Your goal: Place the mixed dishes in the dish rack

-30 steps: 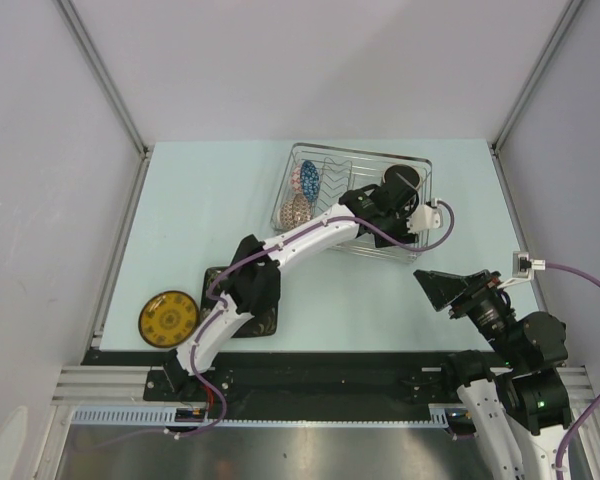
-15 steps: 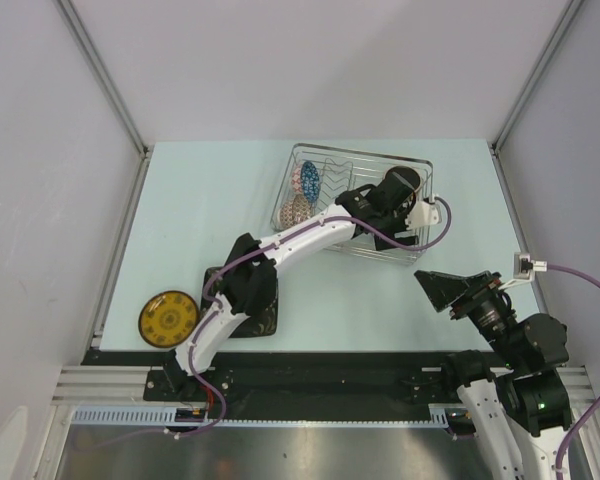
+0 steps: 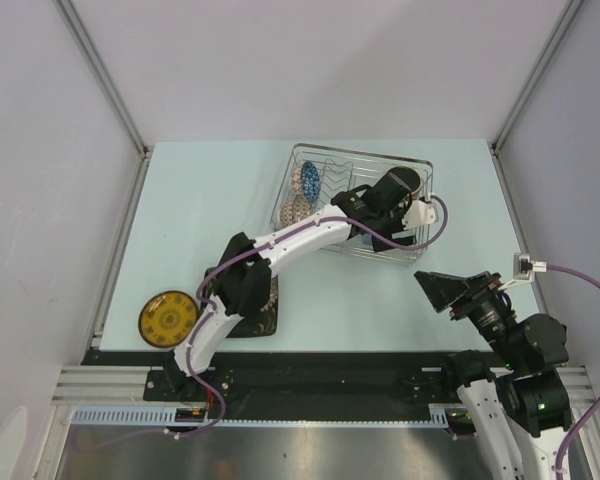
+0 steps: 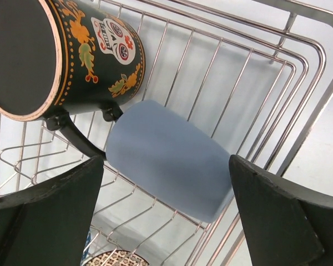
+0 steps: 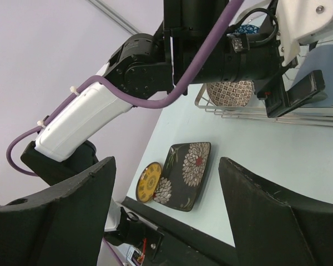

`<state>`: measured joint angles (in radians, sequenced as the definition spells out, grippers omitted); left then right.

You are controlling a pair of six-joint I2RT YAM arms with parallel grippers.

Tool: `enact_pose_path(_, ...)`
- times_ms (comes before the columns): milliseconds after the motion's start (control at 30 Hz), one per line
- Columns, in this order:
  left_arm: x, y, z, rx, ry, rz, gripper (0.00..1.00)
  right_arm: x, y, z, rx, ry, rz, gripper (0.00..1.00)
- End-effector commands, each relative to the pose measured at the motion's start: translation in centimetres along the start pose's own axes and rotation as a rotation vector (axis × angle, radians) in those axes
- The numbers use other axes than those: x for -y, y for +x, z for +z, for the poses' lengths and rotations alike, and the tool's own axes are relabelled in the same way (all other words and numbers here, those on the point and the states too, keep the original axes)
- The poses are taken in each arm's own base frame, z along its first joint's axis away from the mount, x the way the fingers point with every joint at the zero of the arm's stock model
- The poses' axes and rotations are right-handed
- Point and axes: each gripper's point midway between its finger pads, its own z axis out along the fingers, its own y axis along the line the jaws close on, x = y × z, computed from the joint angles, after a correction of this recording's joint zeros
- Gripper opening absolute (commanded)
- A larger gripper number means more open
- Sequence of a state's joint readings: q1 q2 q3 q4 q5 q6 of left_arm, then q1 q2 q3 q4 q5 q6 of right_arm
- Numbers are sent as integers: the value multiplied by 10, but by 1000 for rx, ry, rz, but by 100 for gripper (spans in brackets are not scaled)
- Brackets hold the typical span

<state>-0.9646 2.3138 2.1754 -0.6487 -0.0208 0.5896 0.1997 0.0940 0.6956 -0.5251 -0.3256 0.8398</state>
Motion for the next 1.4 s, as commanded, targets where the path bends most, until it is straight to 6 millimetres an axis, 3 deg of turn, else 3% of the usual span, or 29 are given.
enact_pose_path(0,-20,-34,-53,96,-16,-86,100,5,4,-2,-16,15,-26,80)
enact_pose_path(200,-44,-31,-94,145,-21,-210,100,18,7,9,-53,67,-58,80)
enact_pose_path(233,-59,-31,-109,170,-48,-231,100,22,7,11,-56,79,-76,80)
enact_pose_path(300,-72,-21,-116,174,-70,-286,100,28,5,16,-59,102,-100,80)
enact_pose_path(333,-94,-12,-126,189,-111,-329,100,38,4,24,-72,139,-125,80)
enact_pose_path(400,-111,-1,-133,212,-122,-424,100,46,0,37,-77,166,-156,80)
enact_pose_path(433,-129,15,-137,207,-143,-482,100,61,0,50,-106,224,-158,79)
enact_pose_path(500,-140,22,-144,227,-119,-559,100,78,-3,67,-137,296,-185,76)
enact_pose_path(533,-146,37,-146,202,-120,-592,100,94,-4,82,-169,374,-191,75)
enact_pose_path(633,-148,52,-159,201,-129,-624,100,100,-15,107,-161,478,-309,75)
enact_pose_path(667,-142,59,-166,196,-131,-627,100,108,-6,120,-197,523,-347,76)
enact_pose_path(700,-144,60,-169,212,-143,-624,100,117,-10,126,-169,598,-405,77)
enact_pose_path(733,-141,64,-171,211,-145,-626,100,116,-8,134,-170,618,-428,77)
enact_pose_path(767,-135,72,-170,194,-138,-633,100,112,7,149,-207,612,-453,79)
enact_pose_path(800,-136,70,-180,214,-146,-632,100,112,8,155,-195,626,-452,79)
enact_pose_path(867,-128,78,-179,200,-134,-642,100,104,20,168,-199,601,-454,80)
enact_pose_path(1000,-125,83,-192,219,-151,-645,100,117,27,176,-169,702,-505,82)
enact_pose_path(1267,-111,97,-194,219,-139,-674,100,144,38,194,-152,789,-505,86)
enact_pose_path(1367,-108,97,-198,223,-140,-677,100,164,47,202,-191,819,-467,86)
